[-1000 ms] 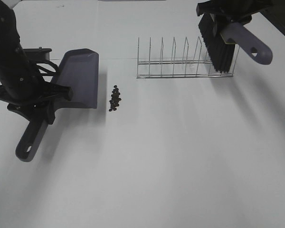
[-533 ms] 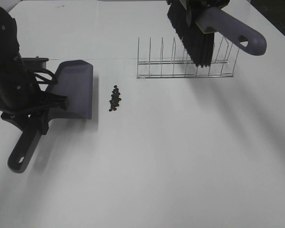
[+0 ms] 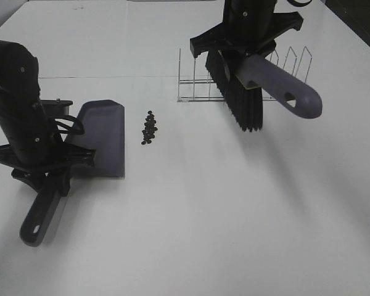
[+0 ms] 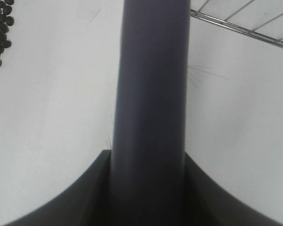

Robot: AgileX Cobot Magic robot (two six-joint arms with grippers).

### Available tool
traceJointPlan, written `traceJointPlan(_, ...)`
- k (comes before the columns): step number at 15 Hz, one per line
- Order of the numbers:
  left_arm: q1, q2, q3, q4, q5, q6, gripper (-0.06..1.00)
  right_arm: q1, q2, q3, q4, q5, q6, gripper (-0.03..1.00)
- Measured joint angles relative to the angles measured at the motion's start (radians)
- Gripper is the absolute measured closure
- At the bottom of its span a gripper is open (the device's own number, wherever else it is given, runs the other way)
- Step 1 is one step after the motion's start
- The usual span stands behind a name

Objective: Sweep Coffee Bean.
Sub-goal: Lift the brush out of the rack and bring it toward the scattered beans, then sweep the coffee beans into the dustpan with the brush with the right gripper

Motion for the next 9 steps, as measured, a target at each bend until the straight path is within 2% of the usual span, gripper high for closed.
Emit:
traceJointPlan(2,-0.015,0.040,-0.008,0.000,-0.014,-0.002,0.60,0.038,0.013,0.052,-0.032,-0.058,0.050,0.66)
traceJointPlan(9,-0.016,0.054,-0.017,0.000,-0.003,-0.001,0.60,0.043,0.182,0.043,-0.063,-0.070,0.073,0.66)
